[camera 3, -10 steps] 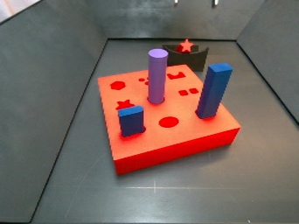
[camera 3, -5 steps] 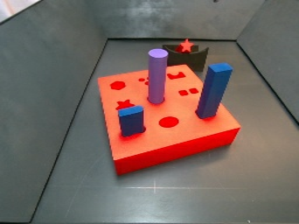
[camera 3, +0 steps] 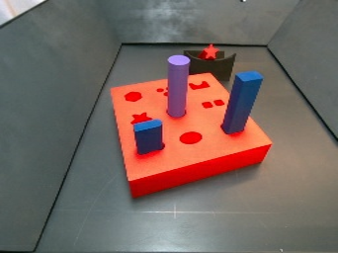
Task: Pick up the star object. Move up. Place the star object on the fixture. Regrasp the star object. Move to above the board. Insert the star object.
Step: Regrasp the star object.
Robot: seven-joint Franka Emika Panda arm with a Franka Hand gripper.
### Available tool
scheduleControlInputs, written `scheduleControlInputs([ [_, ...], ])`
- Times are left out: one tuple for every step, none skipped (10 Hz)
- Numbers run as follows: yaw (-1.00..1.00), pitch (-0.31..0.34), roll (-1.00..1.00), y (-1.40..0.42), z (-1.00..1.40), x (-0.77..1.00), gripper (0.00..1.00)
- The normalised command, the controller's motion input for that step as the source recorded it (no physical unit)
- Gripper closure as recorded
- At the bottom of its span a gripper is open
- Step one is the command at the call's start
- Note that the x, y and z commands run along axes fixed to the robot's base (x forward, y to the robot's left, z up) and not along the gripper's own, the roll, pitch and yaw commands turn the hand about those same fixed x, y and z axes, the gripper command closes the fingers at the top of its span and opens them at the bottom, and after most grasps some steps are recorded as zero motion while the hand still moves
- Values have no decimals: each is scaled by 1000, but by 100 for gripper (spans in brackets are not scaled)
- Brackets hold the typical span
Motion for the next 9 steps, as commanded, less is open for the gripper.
scheduleControlInputs([
  [27,16,1000,-22,1,-14,0],
  [27,16,1000,-20,1,-16,0],
  [29,19,1000,-19,7,-11,0],
  [31,23,1000,-20,10,-5,0],
  [34,30,1000,-20,2,8,0],
  [35,32,1000,-24,-4,20,0],
  [38,39,1000,-22,-16,34,0],
  [43,51,1000,-27,-17,51,0],
  [50,68,1000,-30,-19,68,0],
])
